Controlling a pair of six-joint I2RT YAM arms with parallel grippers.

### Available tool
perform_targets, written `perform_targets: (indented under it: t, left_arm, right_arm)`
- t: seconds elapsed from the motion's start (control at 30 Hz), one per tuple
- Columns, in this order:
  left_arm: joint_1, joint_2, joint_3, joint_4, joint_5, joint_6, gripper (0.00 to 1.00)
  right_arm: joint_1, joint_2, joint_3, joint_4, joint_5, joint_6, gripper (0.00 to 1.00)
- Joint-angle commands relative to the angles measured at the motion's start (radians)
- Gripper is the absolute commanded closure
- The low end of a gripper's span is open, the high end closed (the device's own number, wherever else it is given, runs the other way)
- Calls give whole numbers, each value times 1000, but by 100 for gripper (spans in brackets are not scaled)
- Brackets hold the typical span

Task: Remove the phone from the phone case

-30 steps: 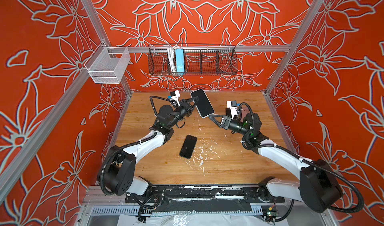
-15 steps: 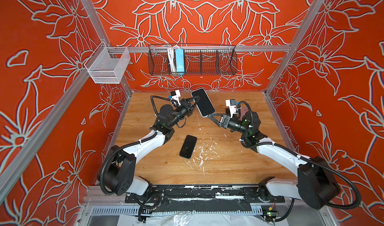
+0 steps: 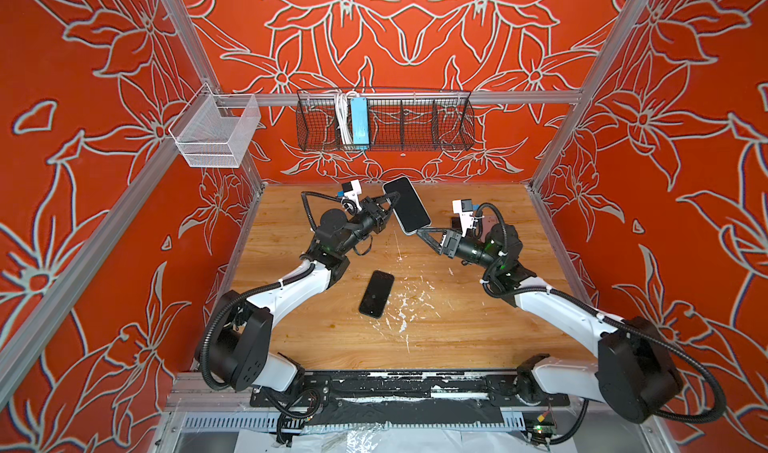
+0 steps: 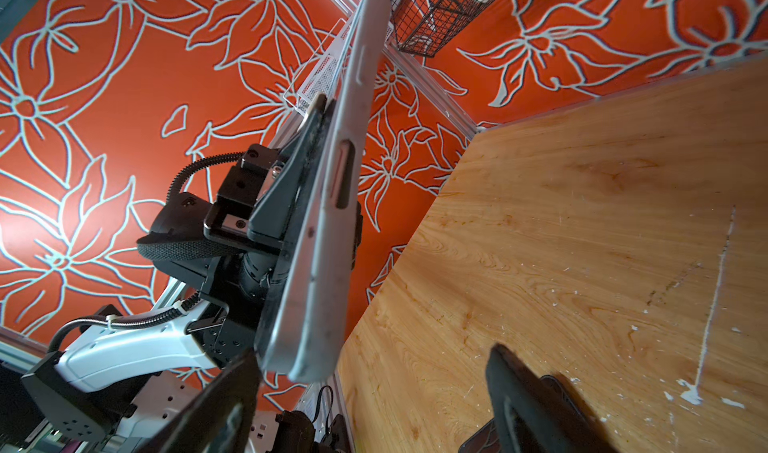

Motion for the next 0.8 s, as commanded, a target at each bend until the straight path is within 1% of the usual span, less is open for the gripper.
perform_targets:
  t: [0.0,0.47,0.77]
  left_arm:
    - [-11,-8,57,99,26,-28,100]
    - [-23,-17,60,96,31,-26,100]
    - [-27,-11,60,106,38,-34,100]
  right_arm:
    - [4,-25,-11,-49,53,-37,14]
    - [3,-8,-11,-4,55,-21,14]
    - [-1,4,-5,45,22,10,15]
